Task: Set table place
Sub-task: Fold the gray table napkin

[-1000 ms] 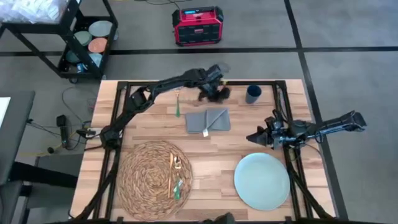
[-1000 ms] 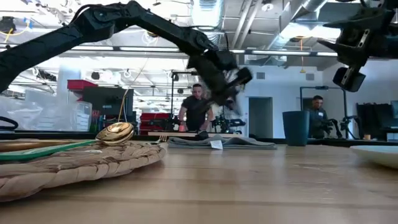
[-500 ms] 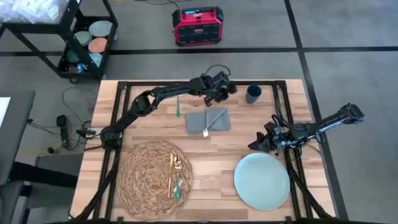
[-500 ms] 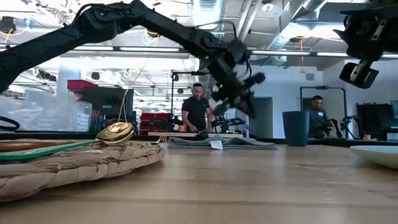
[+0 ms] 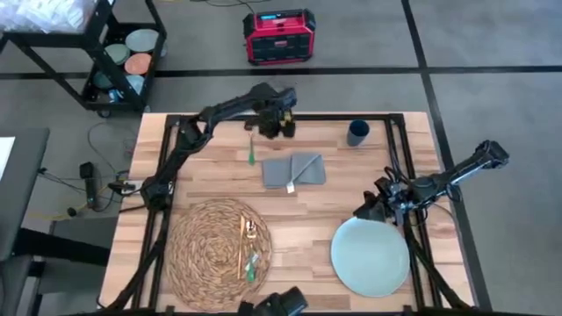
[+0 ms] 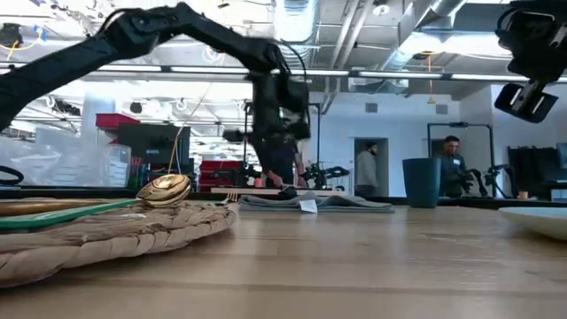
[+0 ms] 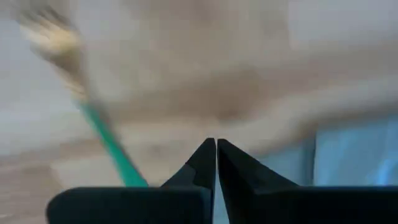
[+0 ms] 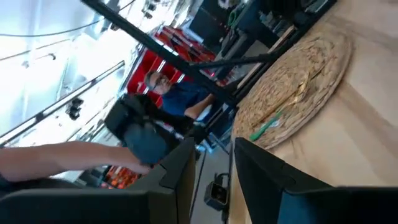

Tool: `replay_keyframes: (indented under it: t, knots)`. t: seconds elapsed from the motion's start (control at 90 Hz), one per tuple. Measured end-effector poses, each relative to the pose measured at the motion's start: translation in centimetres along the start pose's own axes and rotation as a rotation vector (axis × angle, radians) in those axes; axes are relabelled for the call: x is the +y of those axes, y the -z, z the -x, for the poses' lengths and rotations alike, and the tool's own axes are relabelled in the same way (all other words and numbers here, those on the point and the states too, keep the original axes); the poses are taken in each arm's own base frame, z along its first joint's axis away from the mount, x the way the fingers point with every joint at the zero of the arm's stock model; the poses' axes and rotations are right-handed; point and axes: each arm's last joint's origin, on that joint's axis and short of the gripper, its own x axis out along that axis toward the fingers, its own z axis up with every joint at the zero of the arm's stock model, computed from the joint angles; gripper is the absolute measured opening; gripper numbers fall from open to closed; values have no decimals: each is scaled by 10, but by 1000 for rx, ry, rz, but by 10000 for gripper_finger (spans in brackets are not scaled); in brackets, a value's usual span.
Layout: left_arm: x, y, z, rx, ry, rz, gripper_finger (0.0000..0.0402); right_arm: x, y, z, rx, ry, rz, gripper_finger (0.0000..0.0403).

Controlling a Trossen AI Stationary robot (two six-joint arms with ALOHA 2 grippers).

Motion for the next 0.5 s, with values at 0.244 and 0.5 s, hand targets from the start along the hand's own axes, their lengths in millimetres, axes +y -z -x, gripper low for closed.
replay_keyframes:
  t: [0.244, 0.5]
  knots:
    - [-14, 10, -13, 62, 11, -48, 0, 0, 0, 0, -6, 0, 1, 102]
    - [-35, 18, -17, 86, 149, 50, 0, 0, 0, 0, -5, 0, 11, 102]
